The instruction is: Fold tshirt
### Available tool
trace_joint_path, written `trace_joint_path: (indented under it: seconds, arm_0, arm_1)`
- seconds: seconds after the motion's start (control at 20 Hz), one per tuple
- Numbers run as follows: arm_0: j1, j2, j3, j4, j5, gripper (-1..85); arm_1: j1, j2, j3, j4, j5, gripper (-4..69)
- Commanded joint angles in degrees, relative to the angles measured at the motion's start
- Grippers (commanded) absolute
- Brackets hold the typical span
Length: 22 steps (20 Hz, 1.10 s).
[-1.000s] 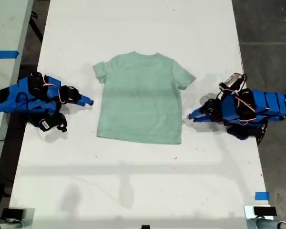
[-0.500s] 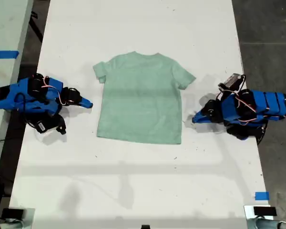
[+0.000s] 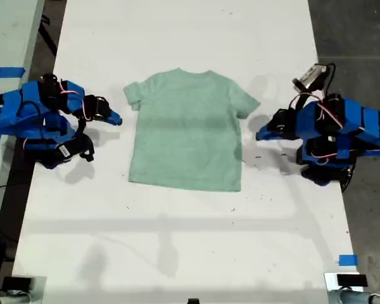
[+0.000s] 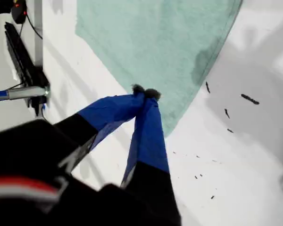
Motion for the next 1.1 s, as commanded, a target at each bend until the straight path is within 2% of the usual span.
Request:
trace_joint_path:
  seconds: [0.0,0.3,0.45,0.6,0.65,0.8,1.05]
  arm_0:
    - [-4.8,-12.9,-20.0,4.8,6.3,0.0]
    - [-15.7,-31.9,-46.1,14.6,15.6,0.0]
    - [-20.4,-40.1,-56.4,20.0,18.3,0.0]
    - [-23.2,-44.8,-60.5,21.8,20.0,0.0]
    - [-23.6,-45.4,-60.4,21.9,20.2,0.0]
    - [-23.8,-46.8,-60.3,22.0,20.4,0.0]
    - [-24.3,-48.3,-60.1,22.1,21.2,3.4]
  arm_1:
    - [6.9,-7.6,-13.2,4.0,-8.7,-0.8]
    - [21.7,-29.8,-37.9,11.3,-25.2,-0.8]
    - [28.1,-37.4,-46.1,12.9,-31.4,-0.8]
    - [32.4,-42.4,-51.2,13.8,-35.2,-0.8]
    - [33.0,-43.4,-52.1,13.9,-36.9,3.7]
    - [35.0,-44.8,-51.6,13.6,-41.4,24.2]
    - [40.0,-45.1,-45.3,10.6,-46.0,28.7]
